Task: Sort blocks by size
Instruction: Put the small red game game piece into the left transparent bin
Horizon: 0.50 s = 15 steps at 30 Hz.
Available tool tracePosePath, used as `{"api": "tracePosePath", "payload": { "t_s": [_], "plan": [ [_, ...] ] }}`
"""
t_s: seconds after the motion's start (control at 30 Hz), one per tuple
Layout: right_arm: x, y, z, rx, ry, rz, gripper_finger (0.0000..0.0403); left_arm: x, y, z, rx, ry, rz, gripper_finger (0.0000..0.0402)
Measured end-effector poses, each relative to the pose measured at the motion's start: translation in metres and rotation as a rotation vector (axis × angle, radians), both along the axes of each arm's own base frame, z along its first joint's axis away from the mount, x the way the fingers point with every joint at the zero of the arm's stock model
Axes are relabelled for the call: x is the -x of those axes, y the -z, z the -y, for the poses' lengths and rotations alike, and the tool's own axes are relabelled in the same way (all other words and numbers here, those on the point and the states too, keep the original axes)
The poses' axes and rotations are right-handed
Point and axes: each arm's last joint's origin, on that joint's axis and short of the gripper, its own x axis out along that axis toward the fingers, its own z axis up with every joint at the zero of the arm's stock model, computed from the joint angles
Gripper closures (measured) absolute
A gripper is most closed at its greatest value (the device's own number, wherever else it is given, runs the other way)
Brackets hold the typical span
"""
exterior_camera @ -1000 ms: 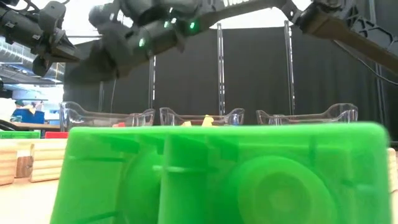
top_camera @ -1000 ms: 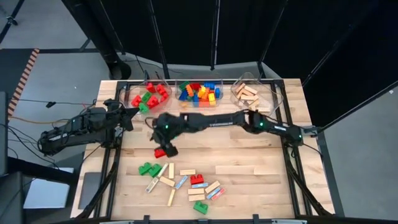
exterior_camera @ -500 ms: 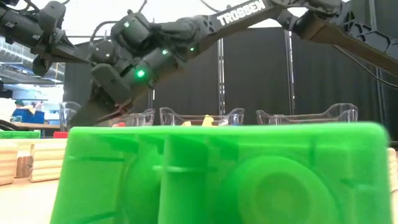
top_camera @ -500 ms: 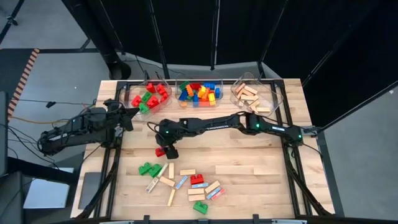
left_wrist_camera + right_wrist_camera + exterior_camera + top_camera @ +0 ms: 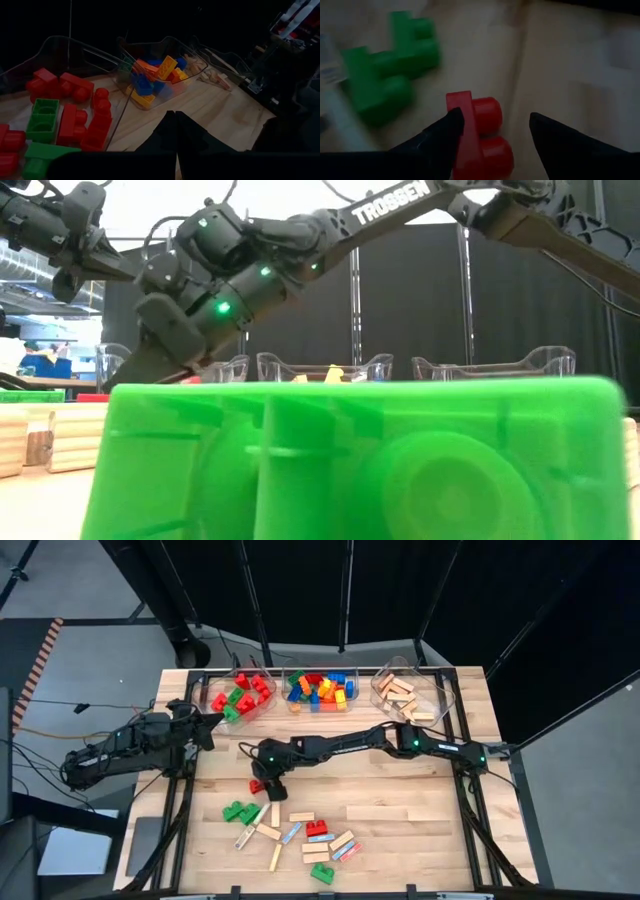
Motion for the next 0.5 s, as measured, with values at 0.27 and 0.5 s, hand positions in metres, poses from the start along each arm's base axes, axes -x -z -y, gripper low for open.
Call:
{"api": "tracePosePath", "payload": {
  "t_s": [0.27, 0.5],
  "plan": [
    [-0.005, -0.011, 0.032, -0.058, 0.137, 0.061, 0.0151, 0.0, 0.0, 0.0, 0.0, 0.0, 0.0, 0.0399],
    [-0.014, -0.04, 0.03, -0.06, 0.117, 0.172, 0.0141, 0.0, 0.0, 0.0, 0.0, 0.0, 0.001, 0.04]
  ]
}}
